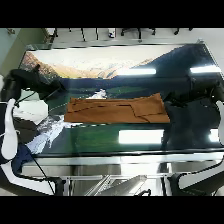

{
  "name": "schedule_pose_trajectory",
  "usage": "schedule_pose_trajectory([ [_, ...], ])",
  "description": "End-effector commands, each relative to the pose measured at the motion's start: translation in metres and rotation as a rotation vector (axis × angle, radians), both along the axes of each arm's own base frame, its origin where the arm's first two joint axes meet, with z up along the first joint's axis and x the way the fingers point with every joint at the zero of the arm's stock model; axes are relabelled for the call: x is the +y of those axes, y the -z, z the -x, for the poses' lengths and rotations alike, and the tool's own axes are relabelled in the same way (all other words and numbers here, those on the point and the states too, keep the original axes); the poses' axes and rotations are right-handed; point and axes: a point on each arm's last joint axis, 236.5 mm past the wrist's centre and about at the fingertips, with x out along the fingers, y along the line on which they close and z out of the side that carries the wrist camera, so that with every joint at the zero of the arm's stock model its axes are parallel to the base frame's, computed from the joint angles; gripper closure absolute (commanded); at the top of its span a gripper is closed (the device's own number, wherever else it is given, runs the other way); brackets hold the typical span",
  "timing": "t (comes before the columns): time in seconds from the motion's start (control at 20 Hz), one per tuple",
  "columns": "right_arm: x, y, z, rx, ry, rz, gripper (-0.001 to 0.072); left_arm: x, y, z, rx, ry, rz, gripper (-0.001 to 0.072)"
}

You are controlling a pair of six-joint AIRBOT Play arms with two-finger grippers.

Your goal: Fold the shirts.

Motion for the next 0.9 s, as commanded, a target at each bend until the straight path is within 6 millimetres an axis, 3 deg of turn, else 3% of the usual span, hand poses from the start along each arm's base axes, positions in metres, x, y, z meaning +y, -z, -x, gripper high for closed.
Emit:
schedule_pose_trajectory([
  [0.0,0.016,0.018,0.002,0.022,-0.036,-0.111,0.0001,0.004,-0.048,0.014,-0.057,-0.015,0.044,0.002],
  [0.25,0.04,0.047,0.008,0.084,-0.083,-0.14,0.0007,-0.007,-0.097,0.023,-0.171,0.002,0.024,0.0023],
  [0.3,0.047,0.048,0.007,0.082,-0.097,-0.136,0.003,-0.012,-0.103,0.025,-0.183,0.006,0.026,0.0167],
  [0.35,0.054,0.047,0.006,0.076,-0.114,-0.13,0.0166,-0.02,-0.109,0.026,-0.2,0.019,0.026,0.0499],
  [0.4,0.061,0.046,0.004,0.065,-0.137,-0.126,0.0289,-0.029,-0.113,0.024,-0.22,0.033,0.026,0.0687],
  [0.5,0.071,0.04,-0.001,0.044,-0.17,-0.118,0.0573,-0.052,-0.115,0.022,-0.241,0.075,0.03,0.0688],
  [0.55,0.074,0.036,-0.004,0.03,-0.18,-0.113,0.0672,-0.064,-0.114,0.021,-0.247,0.097,0.034,0.0688],
  [0.75,0.069,-0.001,-0.017,-0.036,-0.175,-0.062,0.0694,-0.129,-0.1,0.021,-0.252,0.212,0.051,0.0688],
  [0.85,0.061,-0.027,-0.017,-0.075,-0.165,-0.011,0.0694,-0.176,-0.076,0.023,-0.235,0.299,0.058,0.0688],
])
